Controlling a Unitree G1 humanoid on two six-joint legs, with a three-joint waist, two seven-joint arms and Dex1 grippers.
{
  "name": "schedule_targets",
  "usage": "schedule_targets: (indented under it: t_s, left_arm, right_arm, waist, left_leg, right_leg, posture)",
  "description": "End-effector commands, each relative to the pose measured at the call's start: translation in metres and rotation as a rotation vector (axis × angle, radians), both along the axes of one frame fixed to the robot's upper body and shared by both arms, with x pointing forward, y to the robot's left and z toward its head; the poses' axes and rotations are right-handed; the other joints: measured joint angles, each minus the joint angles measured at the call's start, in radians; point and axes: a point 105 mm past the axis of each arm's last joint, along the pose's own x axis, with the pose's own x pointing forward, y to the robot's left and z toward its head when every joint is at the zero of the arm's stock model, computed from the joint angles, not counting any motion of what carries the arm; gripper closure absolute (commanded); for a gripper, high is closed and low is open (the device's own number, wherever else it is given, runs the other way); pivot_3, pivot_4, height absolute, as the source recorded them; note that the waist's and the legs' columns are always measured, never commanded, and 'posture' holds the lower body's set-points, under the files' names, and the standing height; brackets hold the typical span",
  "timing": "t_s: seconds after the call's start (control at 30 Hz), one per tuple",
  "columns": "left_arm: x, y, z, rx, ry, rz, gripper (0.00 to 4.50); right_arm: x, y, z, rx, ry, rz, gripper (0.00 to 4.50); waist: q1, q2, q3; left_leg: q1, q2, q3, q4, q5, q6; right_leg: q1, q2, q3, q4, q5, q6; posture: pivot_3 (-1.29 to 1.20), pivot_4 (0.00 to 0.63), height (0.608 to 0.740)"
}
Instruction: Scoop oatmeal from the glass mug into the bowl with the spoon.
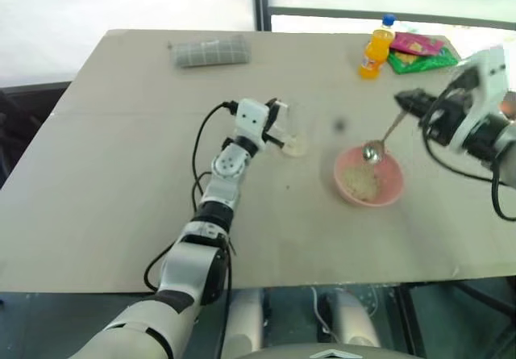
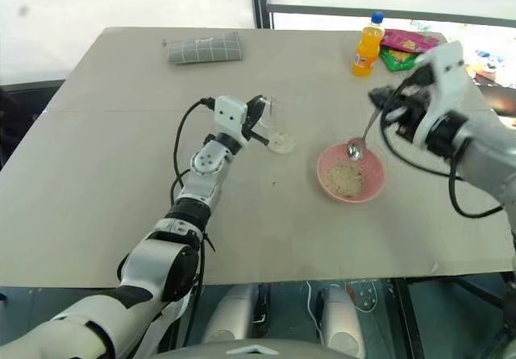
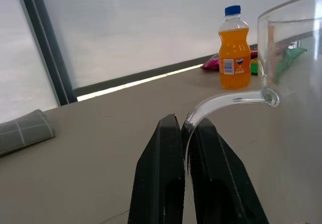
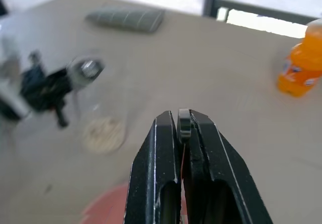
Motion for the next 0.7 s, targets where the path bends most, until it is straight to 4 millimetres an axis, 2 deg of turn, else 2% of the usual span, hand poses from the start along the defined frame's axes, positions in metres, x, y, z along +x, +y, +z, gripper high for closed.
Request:
schedule_targets:
  t_s: [0.03, 0.13, 0.27, 0.37, 0.63, 0.67, 0.7]
  left_arm:
    - [-0.006, -0.001, 0.014, -0.026, -0.060, -0.010, 4.44]
    - [-0.009, -0.001, 0.009, -0.028, -0.051, -0.014, 4.44]
    - [-0.012, -0.001, 0.009, -0.031, -0.060, -0.021, 4.44]
    - [-0.016, -0.001, 0.010, -0.034, -0.085, -0.026, 4.44]
    - [-0.020, -0.002, 0.004, -0.063, -0.099, -0.017, 4.44]
    - [-0.021, -0.002, 0.003, -0.064, -0.101, -0.011, 4.50]
    - [-0.020, -0.001, 0.002, -0.065, -0.103, -0.003, 4.50]
  right_arm:
    - [-0.002, 0.013, 0.051, 0.250, -0.121, 0.067, 4.50]
    - [0.007, 0.032, 0.061, 0.313, -0.125, 0.122, 4.50]
    - [0.021, 0.053, 0.062, 0.334, -0.114, 0.158, 4.50]
    - [0.030, 0.064, 0.046, 0.291, -0.060, 0.178, 4.50]
    - [0.029, 0.093, 0.013, 0.195, 0.017, 0.257, 4.50]
    - [0.031, 0.094, 0.010, 0.197, 0.017, 0.247, 3.75]
    - [0.033, 0.094, 0.009, 0.200, 0.019, 0.242, 3.40]
  waist:
    - [-0.007, 0.001, 0.000]
    - [-0.007, 0.001, 0.000]
    - [-0.002, 0.001, 0.000]
    - [0.002, 0.001, 0.000]
    - [-0.002, 0.001, -0.001]
    - [-0.002, 0.001, -0.001]
    - [-0.002, 0.001, -0.001]
  left_leg:
    - [0.001, 0.000, 0.000, 0.000, 0.000, 0.000]
    - [0.002, 0.001, 0.000, 0.000, 0.000, 0.000]
    - [0.002, 0.001, 0.001, 0.000, 0.000, 0.000]
    - [0.000, 0.000, 0.001, 0.000, 0.000, 0.000]
    - [0.000, 0.000, 0.001, 0.000, 0.000, 0.001]
    - [0.001, 0.000, 0.001, 0.000, 0.000, 0.001]
    - [0.001, 0.000, 0.001, 0.000, 0.000, 0.001]
  right_leg:
    - [0.000, 0.000, 0.000, 0.000, 0.000, 0.000]
    - [0.000, 0.001, 0.001, 0.001, 0.000, 0.000]
    - [0.001, 0.001, 0.000, 0.001, 0.000, 0.000]
    - [0.000, 0.000, 0.000, 0.000, 0.000, 0.000]
    - [0.000, 0.000, 0.000, 0.000, 0.000, 0.000]
    - [0.000, 0.000, -0.001, 0.000, 0.000, 0.000]
    - [0.000, 0.000, -0.001, 0.001, 0.000, 0.000]
  posture:
    - [0.00, 0.150, 0.718]
    - [0.00, 0.150, 0.718]
    - [0.00, 0.150, 0.718]
    - [0.00, 0.150, 0.718]
    - [0.00, 0.150, 0.718]
    - [0.00, 0.150, 0.718]
    - [0.00, 0.150, 0.718]
